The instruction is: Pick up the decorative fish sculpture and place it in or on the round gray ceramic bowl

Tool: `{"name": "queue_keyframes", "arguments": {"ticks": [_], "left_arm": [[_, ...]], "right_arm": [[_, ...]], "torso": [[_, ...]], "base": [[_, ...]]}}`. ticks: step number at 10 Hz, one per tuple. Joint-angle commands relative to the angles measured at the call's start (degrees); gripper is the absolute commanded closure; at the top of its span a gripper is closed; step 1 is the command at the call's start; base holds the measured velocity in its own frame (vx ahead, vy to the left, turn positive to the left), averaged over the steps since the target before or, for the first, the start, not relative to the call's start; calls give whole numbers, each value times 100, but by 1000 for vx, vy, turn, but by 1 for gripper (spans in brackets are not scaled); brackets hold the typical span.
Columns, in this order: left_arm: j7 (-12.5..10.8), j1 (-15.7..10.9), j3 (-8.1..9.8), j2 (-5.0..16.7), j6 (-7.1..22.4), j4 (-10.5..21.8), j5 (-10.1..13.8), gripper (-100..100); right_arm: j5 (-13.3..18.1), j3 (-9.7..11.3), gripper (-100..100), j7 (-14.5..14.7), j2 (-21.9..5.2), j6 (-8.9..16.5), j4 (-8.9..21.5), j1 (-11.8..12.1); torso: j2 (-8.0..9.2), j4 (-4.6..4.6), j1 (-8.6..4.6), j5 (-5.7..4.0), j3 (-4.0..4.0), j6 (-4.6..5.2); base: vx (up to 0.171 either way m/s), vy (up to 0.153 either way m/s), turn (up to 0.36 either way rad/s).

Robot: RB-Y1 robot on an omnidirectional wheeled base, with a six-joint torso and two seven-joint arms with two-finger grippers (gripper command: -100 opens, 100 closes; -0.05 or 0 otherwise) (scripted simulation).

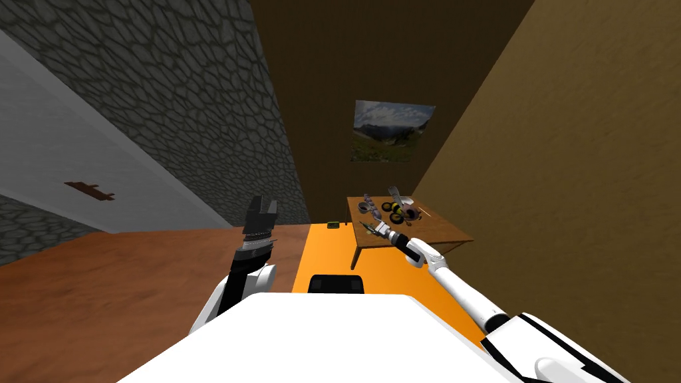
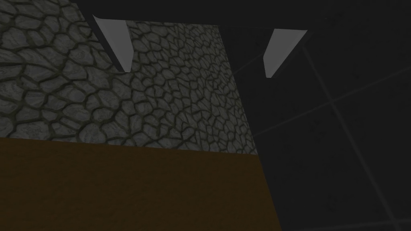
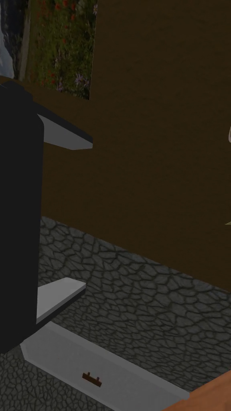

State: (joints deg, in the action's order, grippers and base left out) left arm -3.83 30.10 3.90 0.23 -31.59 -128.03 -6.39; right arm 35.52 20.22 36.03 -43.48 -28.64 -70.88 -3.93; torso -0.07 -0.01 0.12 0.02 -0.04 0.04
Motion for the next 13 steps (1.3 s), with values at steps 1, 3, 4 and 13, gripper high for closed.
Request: {"name": "queue_keyframes", "arguments": {"ticks": [1,3,4,13], "left_arm": [[0,0,0,0,0,0,0,0],[0,0,0,0,0,0,0,0],[0,1,0,0,0,0,0,0],[0,1,0,0,0,0,0,0]], "right_arm": [[281,78,-100,173,-130,149,286,-112],[456,102,-100,306,-179,212,528,-156],[622,122,-100,432,-218,275,720,-192],[1315,198,-100,929,-288,560,1563,-263]], "torso": [[0,0,0,0,0,0],[-5,-1,6,2,-3,-2],[-4,-1,1,1,-2,3],[-9,-1,4,1,-5,0]], "base": [[16,49,148],[22,42,100],[18,35,53],[22,31,68]]}}
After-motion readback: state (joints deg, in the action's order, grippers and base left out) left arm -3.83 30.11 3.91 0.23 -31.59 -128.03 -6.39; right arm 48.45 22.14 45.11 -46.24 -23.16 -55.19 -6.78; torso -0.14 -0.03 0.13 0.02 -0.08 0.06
